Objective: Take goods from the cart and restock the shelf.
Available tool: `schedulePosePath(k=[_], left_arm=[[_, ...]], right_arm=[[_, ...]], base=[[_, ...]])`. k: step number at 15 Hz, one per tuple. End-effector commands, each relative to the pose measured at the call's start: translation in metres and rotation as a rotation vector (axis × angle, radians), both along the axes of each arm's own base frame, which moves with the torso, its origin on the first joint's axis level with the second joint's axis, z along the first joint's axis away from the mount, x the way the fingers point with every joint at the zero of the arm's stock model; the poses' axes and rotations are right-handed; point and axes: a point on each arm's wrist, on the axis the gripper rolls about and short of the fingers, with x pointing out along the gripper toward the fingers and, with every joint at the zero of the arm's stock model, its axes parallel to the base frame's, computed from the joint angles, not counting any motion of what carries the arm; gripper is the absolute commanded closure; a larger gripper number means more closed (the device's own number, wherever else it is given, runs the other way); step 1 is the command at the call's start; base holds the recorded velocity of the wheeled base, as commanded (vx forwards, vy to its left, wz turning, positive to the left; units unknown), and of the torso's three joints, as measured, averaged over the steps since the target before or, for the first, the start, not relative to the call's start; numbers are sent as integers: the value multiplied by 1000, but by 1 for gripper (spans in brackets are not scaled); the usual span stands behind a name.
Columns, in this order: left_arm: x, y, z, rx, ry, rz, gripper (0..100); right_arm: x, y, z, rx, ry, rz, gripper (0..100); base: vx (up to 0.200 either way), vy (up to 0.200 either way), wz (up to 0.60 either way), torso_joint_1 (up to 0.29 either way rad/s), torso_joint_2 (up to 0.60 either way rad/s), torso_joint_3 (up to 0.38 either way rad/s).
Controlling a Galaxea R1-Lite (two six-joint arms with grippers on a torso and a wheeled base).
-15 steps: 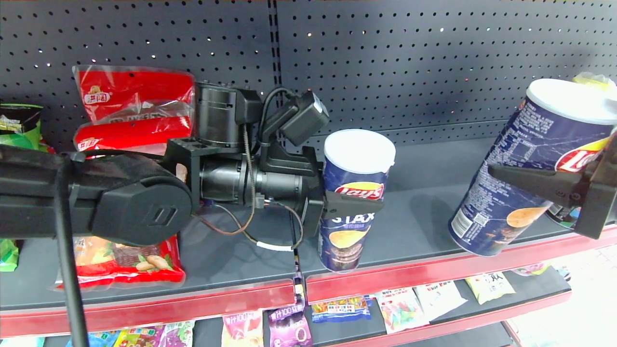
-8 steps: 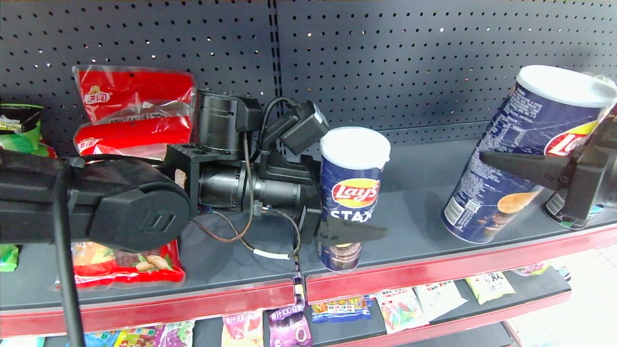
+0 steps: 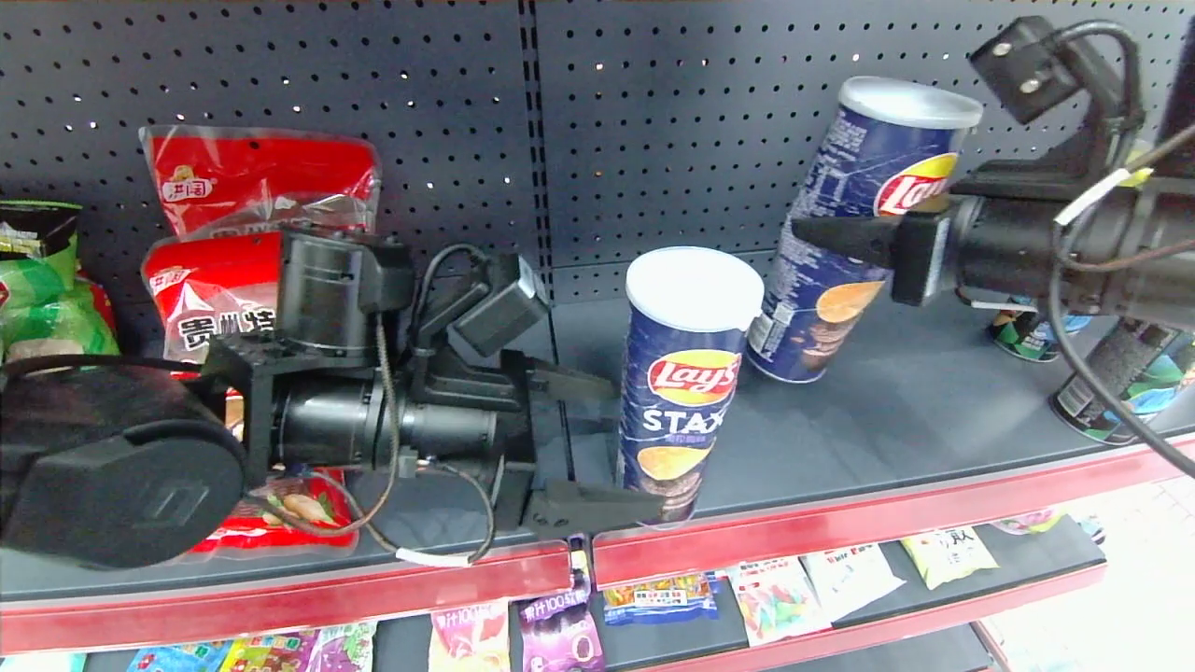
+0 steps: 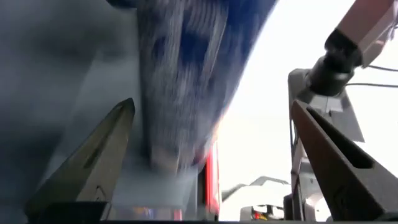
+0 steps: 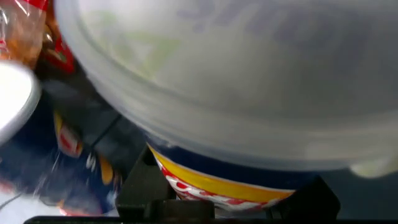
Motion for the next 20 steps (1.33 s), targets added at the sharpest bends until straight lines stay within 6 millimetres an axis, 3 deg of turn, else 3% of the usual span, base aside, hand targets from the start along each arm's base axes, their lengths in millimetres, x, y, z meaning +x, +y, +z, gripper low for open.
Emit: schedulePosePath(k=[1, 4, 8, 12, 20], left_arm=[[-27, 43, 1, 5, 1, 92, 0], [-43, 71, -1, 28, -14, 231, 0], [-53, 77, 1, 6, 37, 288, 0], [-52, 77, 0, 12, 43, 294, 0], [-52, 77, -1, 13, 44, 294, 0]], right_arm=[[39, 32, -26, -13, 47, 44, 100], [55, 46, -35, -19, 66, 74, 100], [80, 66, -36, -8, 48, 102, 100], [77, 82, -41, -14, 57, 140, 100], [76, 82, -43, -17, 65, 142, 100]], base=[[0, 0, 0, 0, 0, 0], [0, 0, 0, 0, 0, 0], [0, 0, 0, 0, 0, 0], [0, 0, 0, 0, 0, 0], [0, 0, 0, 0, 0, 0]])
